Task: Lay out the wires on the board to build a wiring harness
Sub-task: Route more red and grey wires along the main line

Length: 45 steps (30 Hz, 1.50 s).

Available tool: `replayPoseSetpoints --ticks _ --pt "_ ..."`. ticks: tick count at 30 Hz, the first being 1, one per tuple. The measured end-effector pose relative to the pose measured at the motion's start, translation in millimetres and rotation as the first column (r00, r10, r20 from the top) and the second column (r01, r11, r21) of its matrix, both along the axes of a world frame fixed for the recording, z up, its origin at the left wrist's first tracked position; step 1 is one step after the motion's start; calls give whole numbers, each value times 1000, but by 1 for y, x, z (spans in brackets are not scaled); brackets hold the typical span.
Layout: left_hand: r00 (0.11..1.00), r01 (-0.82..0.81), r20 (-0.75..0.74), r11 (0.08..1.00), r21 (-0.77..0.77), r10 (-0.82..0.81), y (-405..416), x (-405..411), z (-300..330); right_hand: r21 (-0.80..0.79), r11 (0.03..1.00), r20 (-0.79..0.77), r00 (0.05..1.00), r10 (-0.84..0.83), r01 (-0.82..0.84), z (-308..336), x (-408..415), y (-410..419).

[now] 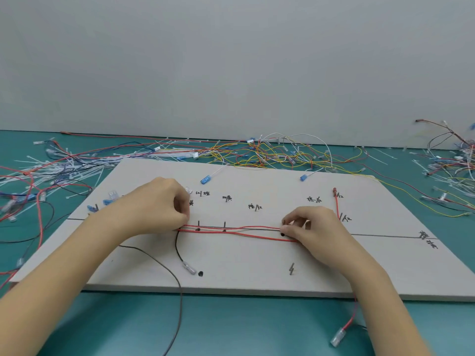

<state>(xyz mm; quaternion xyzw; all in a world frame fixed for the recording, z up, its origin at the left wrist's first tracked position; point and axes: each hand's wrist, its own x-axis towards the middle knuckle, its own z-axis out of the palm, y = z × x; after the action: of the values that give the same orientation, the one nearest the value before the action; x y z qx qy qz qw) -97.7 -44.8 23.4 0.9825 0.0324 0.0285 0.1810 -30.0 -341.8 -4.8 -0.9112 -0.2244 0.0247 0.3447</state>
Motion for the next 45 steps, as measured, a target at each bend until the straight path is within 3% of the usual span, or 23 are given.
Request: replayPoseSetpoints --ticks 5,8,13,17,21,26,30,35,45 --pt "951 80 301 997 -17 -71 -11 0 -1 171 980 -131 988 -79 101 14 1 -26" --pt "925 155 355 987 -37 -132 -20 1 -4 163 971 -258 958 -127 173 19 3 -37" --pt "912 267 329 963 -28 -243 -48 1 -11 79 943 -370 888 -273 323 24 8 -49" --pt "902 362 222 929 73 -369 -77 5 -12 -72 925 -276 883 -379 374 27 14 -55" --pt "843 449 186 851 274 -505 -112 7 -18 -136 895 -188 876 -444 425 27 23 -56" --pt "843 448 110 799 401 -527 -151 15 -30 -184 866 -110 866 -488 465 29 29 -47" --pt "851 439 93 798 414 -517 -163 25 -30 -161 866 -70 870 -488 473 32 35 -38" --pt "853 435 140 833 342 -503 -165 31 -32 -118 872 -161 858 -489 475 33 31 -42" --pt "863 479 65 853 207 -501 -182 39 -27 -183 857 -219 830 -513 482 32 32 -44"
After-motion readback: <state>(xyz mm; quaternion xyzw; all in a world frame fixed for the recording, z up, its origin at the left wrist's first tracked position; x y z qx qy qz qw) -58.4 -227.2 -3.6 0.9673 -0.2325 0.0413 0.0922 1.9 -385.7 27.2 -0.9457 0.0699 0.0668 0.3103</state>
